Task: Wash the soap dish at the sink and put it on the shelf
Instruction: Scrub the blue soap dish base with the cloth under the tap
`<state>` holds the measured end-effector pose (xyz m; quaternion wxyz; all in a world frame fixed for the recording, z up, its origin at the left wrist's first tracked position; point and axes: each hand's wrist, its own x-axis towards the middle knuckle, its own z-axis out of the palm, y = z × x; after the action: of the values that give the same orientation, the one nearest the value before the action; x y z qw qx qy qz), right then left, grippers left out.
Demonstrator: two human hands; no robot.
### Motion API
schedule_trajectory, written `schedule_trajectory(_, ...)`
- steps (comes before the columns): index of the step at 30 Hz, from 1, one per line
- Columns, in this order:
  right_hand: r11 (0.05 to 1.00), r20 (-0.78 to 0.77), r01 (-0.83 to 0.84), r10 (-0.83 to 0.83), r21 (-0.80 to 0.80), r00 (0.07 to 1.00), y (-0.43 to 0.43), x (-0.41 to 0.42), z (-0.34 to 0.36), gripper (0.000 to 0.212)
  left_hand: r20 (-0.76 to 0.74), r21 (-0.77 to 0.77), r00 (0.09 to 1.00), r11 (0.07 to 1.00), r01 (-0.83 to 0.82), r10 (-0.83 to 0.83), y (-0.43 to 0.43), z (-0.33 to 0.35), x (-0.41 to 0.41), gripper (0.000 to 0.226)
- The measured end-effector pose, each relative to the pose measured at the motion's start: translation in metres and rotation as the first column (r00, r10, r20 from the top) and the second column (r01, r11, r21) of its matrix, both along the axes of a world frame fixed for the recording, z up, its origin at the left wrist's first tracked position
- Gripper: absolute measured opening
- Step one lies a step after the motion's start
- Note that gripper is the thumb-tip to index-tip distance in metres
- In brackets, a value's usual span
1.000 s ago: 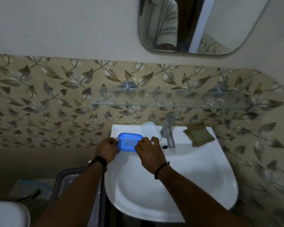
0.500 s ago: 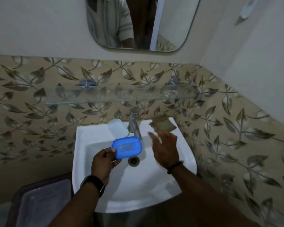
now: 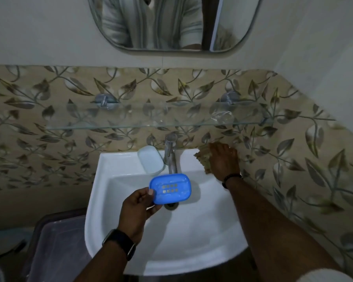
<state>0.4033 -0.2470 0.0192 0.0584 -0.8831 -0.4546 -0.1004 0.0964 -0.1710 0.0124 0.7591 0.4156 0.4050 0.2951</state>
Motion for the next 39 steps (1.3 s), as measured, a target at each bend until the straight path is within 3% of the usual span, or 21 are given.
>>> schedule_trajectory(4,0.970,-0.148,0.099,-0.134,-0.222,0.980,0.012,0.013,-0.029,0.053,0.013,-0.001,0.998,0.998,-0.060,0.060,-0.009,0.002,-0.001,0.024)
schedule_trajectory(8,0.974,-0.135,0.145,-0.169,-0.172,0.976,0.012,0.006,-0.045,0.048,0.028,-0.016,0.994,0.994,-0.108,0.108,-0.013,0.005,-0.003,0.021)
schedule_trajectory(11,0.987,-0.213,0.107,-0.130,-0.117,0.968,0.005,0.006,-0.044,0.048,0.030,-0.022,0.991,0.991,-0.132,0.133,-0.013,0.009,-0.004,0.020)
schedule_trajectory(15,0.953,-0.381,0.093,0.025,0.287,0.924,-0.015,-0.011,-0.022,0.028,0.038,-0.026,0.986,0.987,-0.159,0.159,-0.013,0.013,-0.007,0.020)
schedule_trajectory(18,0.721,-0.271,0.109,0.113,0.685,0.956,-0.025,-0.050,0.010,0.030,0.046,-0.036,0.981,0.982,-0.185,0.187,-0.012,0.017,-0.009,0.021)
schedule_trajectory(20,0.654,-0.128,-0.047,0.217,0.755,0.968,-0.028,-0.087,0.037,0.027,0.063,-0.051,0.976,0.978,-0.203,0.206,-0.012,0.021,-0.011,0.021)
schedule_trajectory(21,0.658,-0.024,-0.185,0.296,0.730,0.955,-0.026,-0.107,0.048,0.024,0.071,-0.054,0.976,0.977,-0.204,0.208,-0.012,0.022,-0.010,0.020)
schedule_trajectory(23,0.710,0.156,-0.465,0.457,0.529,0.876,-0.021,-0.146,0.060,0.025,0.083,-0.038,0.979,0.983,-0.181,0.184,-0.014,0.026,-0.009,0.018)
schedule_trajectory(25,0.746,0.172,-0.604,0.580,0.280,0.796,-0.013,-0.176,0.058,0.036,0.088,0.010,0.986,0.990,-0.141,0.140,-0.017,0.029,-0.007,0.018)
schedule_trajectory(28,0.795,0.092,-0.588,0.581,0.150,0.809,-0.010,-0.192,0.052,0.045,0.089,0.057,0.989,0.991,-0.124,0.119,-0.020,0.032,-0.014,0.021)
schedule_trajectory(30,0.838,0.132,-0.539,0.527,0.082,0.840,-0.015,-0.188,0.057,0.041,0.094,0.076,0.988,0.988,-0.134,0.126,-0.020,0.034,-0.019,0.019)
schedule_trajectory(34,0.934,0.132,-0.341,0.327,0.104,0.936,-0.024,-0.190,0.070,0.039,0.117,0.088,0.982,0.983,-0.159,0.148,-0.025,0.035,-0.024,0.019)
schedule_trajectory(36,0.956,0.027,-0.244,0.243,0.163,0.970,-0.023,-0.207,0.073,0.034,0.124,0.074,0.983,0.987,-0.141,0.131,-0.027,0.035,-0.026,0.019)
schedule_trajectory(39,0.919,-0.214,-0.297,0.355,0.260,0.910,-0.018,-0.232,0.074,0.033,0.117,0.082,0.991,0.993,-0.081,0.071,-0.023,0.034,-0.032,0.019)
